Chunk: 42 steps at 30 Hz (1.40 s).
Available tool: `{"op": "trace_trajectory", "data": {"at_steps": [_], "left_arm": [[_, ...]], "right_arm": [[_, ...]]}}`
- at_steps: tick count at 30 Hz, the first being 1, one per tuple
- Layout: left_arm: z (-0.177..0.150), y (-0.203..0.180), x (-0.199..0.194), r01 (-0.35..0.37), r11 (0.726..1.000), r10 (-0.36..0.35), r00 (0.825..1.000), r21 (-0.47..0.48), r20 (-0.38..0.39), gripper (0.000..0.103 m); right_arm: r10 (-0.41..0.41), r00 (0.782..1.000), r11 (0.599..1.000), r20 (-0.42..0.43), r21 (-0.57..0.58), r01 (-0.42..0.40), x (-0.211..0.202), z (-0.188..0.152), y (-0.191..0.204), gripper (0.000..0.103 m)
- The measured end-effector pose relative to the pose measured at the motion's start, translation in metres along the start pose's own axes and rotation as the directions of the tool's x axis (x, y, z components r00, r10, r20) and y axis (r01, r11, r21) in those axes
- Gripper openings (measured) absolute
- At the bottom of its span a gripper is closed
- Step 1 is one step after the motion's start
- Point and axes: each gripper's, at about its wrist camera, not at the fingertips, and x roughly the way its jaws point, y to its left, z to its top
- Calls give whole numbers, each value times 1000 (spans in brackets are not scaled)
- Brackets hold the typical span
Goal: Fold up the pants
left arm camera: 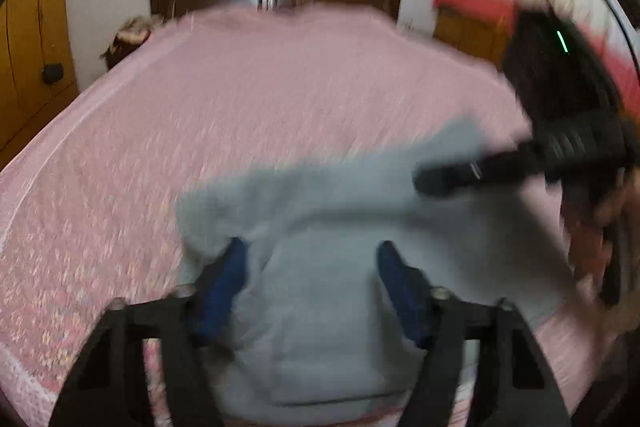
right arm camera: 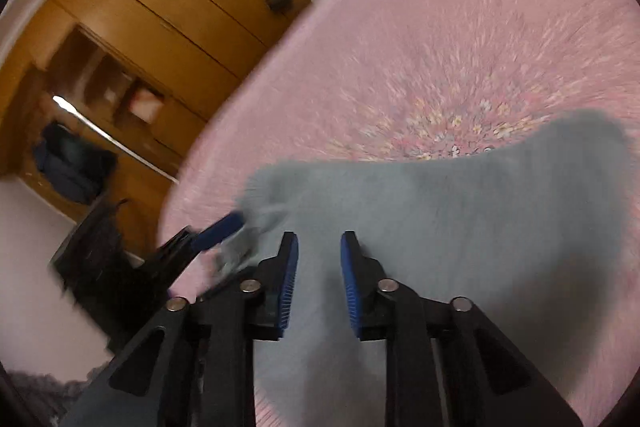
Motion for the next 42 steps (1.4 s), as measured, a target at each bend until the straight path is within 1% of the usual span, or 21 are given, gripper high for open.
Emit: {"op": "trace_trajectory", "data": {"at_steps": [1,2,3,4,6,7,9,11,13,15,17,20,22,24,25,28,31,34,37,39,42], "left_arm": [[-6,5,1,-41,999,41,999,25,0,60],[-14,12,-5,-108,993,108,994,55,9,60],[-20,20,-7,-144,988,145,989,57,-16,67],[-25,35,-10,-118,993,119,992,17,-50,69],[-33,68,-21,-58,992,49,995,-109,-84,76],[-36,81,-28,-48,986,33,995,-161,-99,77],[-36,86,-43,-59,979,41,994,-196,-97,76],[-27,68,-65,-130,982,125,991,-139,-46,74],[-12,42,-85,-174,983,176,984,-63,26,73],[1,18,-101,-138,990,138,984,-9,115,74],[11,-1,-99,-100,994,92,982,42,162,77],[25,-13,-55,-100,991,92,992,93,84,76],[23,5,-20,-114,992,115,993,52,-23,69],[12,28,7,-147,989,145,982,-8,-117,69],[4,43,13,-140,988,130,981,-63,-145,69],[-10,78,3,-23,979,-4,991,-202,-132,70],[-17,92,-14,-5,977,-19,994,-215,-109,69],[-12,103,-23,39,966,-55,997,-255,-56,70],[-20,114,-21,92,955,-102,995,-281,-22,69],[-28,122,-25,139,945,-140,990,-297,18,69],[-43,133,-20,185,926,-170,983,-328,73,69]], "right_arm": [[-49,999,998,-13,27,49,10,4,-13,0],[-55,998,995,-17,86,57,16,5,-28,0],[-20,1000,991,-2,133,20,15,5,-36,0],[-1,999,987,34,158,-4,9,4,-39,0],[-34,993,989,112,145,17,-14,-4,-35,5],[-33,990,990,140,139,13,-26,-10,-33,11],[23,984,990,177,133,-47,-55,-27,-31,17],[31,982,991,186,123,-55,-75,-41,-30,20],[-27,977,991,209,135,-2,-100,-56,-35,24],[-64,970,984,233,176,22,-122,-66,-49,36],[-21,966,973,256,227,-39,-139,-74,-68,49],[40,962,937,269,324,-130,-144,-88,-88,53],[-5,974,939,227,337,-73,-143,-96,-94,53],[-42,982,949,185,315,-19,-140,-102,-94,53],[-34,982,954,184,300,-23,-138,-105,-93,53],[-21,987,963,161,270,-24,-133,-107,-92,53],[51,987,960,155,265,-91,-120,-99,-85,53],[47,990,969,130,235,-76,-107,-84,-84,53],[113,987,947,116,287,-142,-86,-71,-93,44],[141,985,937,104,306,-166,-85,-73,-97,42],[184,976,906,118,364,-215,-89,-78,-111,20]]}}
